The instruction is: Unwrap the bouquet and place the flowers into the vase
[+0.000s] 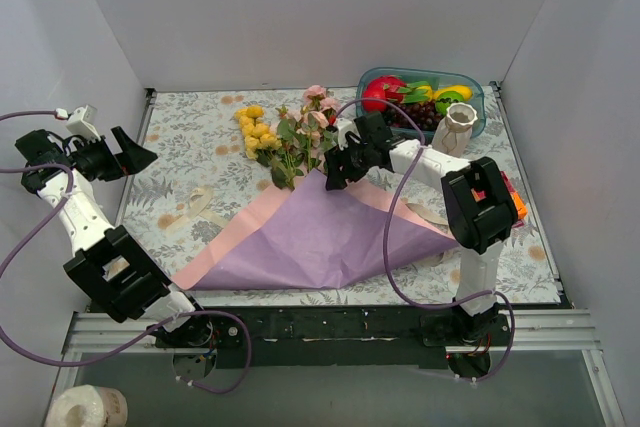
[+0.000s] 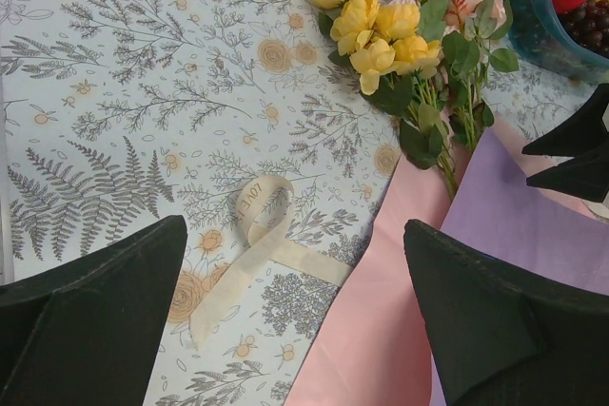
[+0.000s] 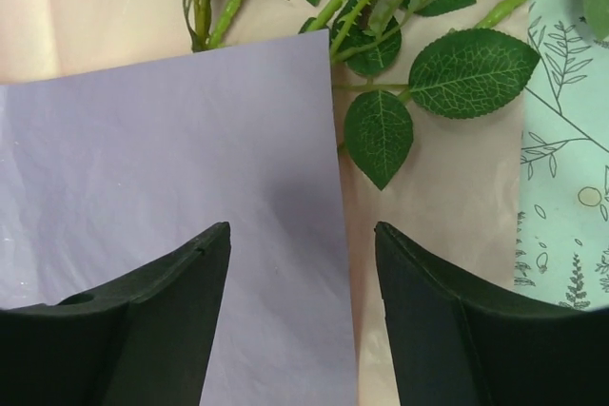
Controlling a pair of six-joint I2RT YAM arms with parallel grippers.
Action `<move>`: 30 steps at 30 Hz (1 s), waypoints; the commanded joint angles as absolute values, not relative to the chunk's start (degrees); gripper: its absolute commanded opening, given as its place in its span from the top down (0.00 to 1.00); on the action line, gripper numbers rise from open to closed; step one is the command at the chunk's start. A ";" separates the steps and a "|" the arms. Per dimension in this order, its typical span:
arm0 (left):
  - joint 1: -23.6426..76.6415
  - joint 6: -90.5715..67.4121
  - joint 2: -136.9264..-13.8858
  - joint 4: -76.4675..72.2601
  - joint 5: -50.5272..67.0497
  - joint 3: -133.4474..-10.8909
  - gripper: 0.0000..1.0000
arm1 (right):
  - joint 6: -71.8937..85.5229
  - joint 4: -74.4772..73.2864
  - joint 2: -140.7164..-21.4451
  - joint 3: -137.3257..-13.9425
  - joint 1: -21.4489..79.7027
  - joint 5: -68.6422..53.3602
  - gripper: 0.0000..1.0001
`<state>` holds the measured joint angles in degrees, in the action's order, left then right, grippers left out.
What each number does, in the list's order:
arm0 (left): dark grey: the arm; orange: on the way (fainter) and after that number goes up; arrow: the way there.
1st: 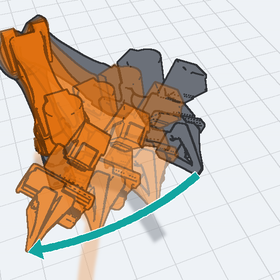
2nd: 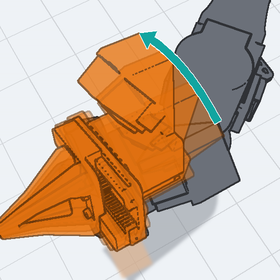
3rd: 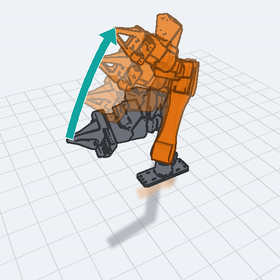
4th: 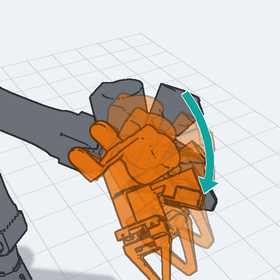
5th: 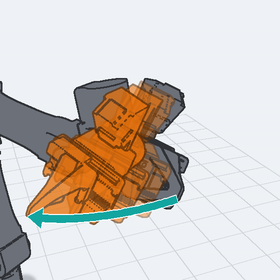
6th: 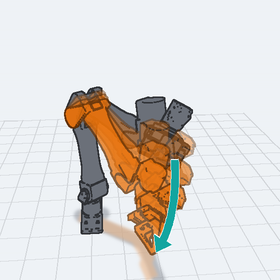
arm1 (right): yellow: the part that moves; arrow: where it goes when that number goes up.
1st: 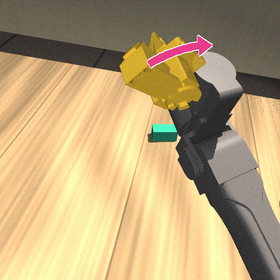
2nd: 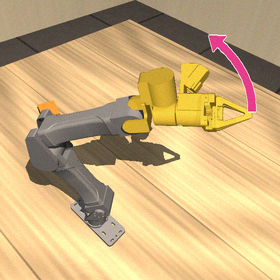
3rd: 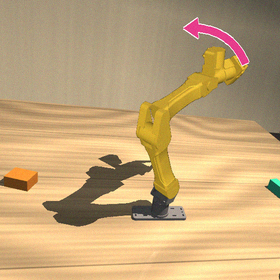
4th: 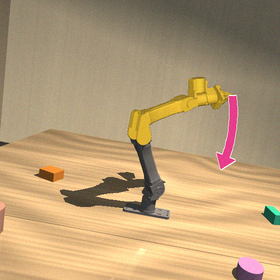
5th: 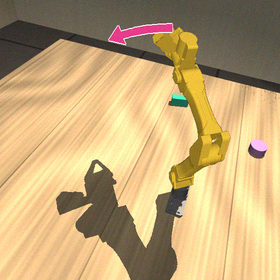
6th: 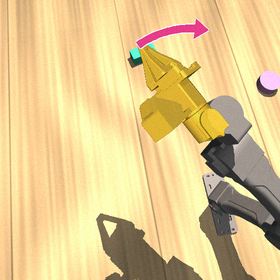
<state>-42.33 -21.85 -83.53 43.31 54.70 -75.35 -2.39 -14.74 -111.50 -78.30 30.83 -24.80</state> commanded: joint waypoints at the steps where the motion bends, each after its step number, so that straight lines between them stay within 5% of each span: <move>1: -42.54 -20.92 -82.70 43.07 55.55 -76.20 0.02 | -2.90 -13.01 -112.67 -80.08 30.85 -28.82 0.34; 11: -42.54 -20.74 -82.44 43.07 55.55 -75.76 0.02 | -3.43 -11.60 -114.08 -77.43 30.67 -31.37 0.44; 15: -42.54 -20.48 -82.00 43.15 55.02 -75.85 0.02 | -3.78 -12.48 -114.87 -78.39 30.41 -31.99 0.58; 25: -42.54 -19.69 -81.47 44.30 55.28 -75.85 0.02 | -5.01 -13.27 -113.73 -77.79 29.88 -27.43 0.35; 30: -42.54 -19.51 -81.21 44.12 55.20 -75.50 0.02 | -5.01 -13.01 -113.38 -77.26 29.80 -27.77 0.35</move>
<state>-42.33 -20.56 -83.90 43.53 54.61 -75.35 -4.38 -13.54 -114.69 -77.41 30.06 -27.51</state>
